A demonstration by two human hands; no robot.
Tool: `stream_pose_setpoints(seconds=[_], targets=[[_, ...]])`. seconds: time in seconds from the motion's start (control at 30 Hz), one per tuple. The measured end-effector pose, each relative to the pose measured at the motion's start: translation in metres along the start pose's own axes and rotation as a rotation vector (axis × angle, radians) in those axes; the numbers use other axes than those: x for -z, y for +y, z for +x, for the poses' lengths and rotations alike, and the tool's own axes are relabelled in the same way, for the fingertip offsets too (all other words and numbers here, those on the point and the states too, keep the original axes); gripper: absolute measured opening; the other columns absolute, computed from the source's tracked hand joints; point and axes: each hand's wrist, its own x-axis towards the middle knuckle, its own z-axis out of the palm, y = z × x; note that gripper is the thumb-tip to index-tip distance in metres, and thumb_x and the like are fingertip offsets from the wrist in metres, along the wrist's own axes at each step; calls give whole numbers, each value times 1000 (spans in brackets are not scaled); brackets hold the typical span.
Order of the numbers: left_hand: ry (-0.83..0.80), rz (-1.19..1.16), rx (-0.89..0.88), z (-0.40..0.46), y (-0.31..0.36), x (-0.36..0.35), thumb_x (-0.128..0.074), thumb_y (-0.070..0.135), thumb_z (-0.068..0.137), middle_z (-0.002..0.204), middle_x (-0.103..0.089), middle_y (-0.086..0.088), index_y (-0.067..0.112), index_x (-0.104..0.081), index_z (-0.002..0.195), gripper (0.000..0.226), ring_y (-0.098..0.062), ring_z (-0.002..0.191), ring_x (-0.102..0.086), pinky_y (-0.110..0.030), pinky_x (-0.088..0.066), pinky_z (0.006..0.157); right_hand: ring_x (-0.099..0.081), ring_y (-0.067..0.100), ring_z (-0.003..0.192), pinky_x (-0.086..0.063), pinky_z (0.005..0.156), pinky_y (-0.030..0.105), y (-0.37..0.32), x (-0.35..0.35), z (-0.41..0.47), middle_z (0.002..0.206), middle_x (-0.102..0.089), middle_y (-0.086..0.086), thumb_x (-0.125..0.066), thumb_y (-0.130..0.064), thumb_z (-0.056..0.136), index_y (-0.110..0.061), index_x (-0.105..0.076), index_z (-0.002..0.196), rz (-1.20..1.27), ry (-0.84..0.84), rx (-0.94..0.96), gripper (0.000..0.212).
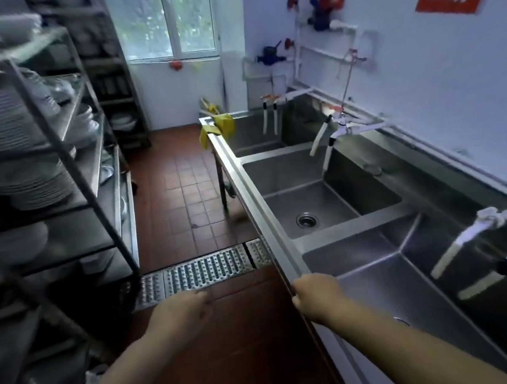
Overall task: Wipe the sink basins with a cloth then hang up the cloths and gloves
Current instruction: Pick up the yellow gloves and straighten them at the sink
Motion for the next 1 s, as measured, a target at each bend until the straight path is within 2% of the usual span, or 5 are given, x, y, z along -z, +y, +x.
stream_pose_setpoints(seconds=[0.27, 0.37, 0.53, 0.8, 1.0], targets=[[110, -85, 206, 109, -72, 30, -44, 40, 91, 114, -60, 11, 32, -57, 115, 28, -13, 108, -56, -28, -44, 80, -59, 32, 98, -43, 71, 34, -6, 62, 172, 106, -63, 9, -46, -26, 90, -15, -58, 89, -34, 0, 114, 16], [103, -96, 273, 135, -111, 28, -43, 41, 91, 111, -62, 9, 31, -58, 112, 27, -13, 106, -57, -28, -44, 76, -59, 31, 99, -42, 69, 32, -27, 80, 231, 100, -61, 7, -45, -27, 91, -17, -49, 72, -81, -31, 162, 22], [92, -106, 341, 201, -198, 29, -43, 42, 91, 117, -62, 9, 29, -57, 115, 30, -14, 110, -56, -29, -44, 81, -60, 28, 99, -45, 70, 32, -75, 101, 341, 108, -64, 5, -44, -29, 91, -15, -61, 101, -113, 49, 212, 24], [78, -162, 238, 336, -336, 63, -46, 41, 91, 117, -61, 11, 30, -57, 116, 30, -14, 109, -56, -29, -46, 83, -59, 26, 101, -45, 74, 33, -140, 142, 498, 110, -64, 2, -44, -36, 89, -20, -62, 102, 15, 61, 92, 27], [3, -157, 150, 432, -393, 81, -48, 43, 92, 122, -59, 9, 30, -55, 121, 32, -16, 114, -54, -29, -44, 86, -60, 25, 99, -48, 76, 34, -150, 166, 576, 107, -65, 1, -44, -37, 89, -20, -62, 102, 66, 70, 18, 27]])
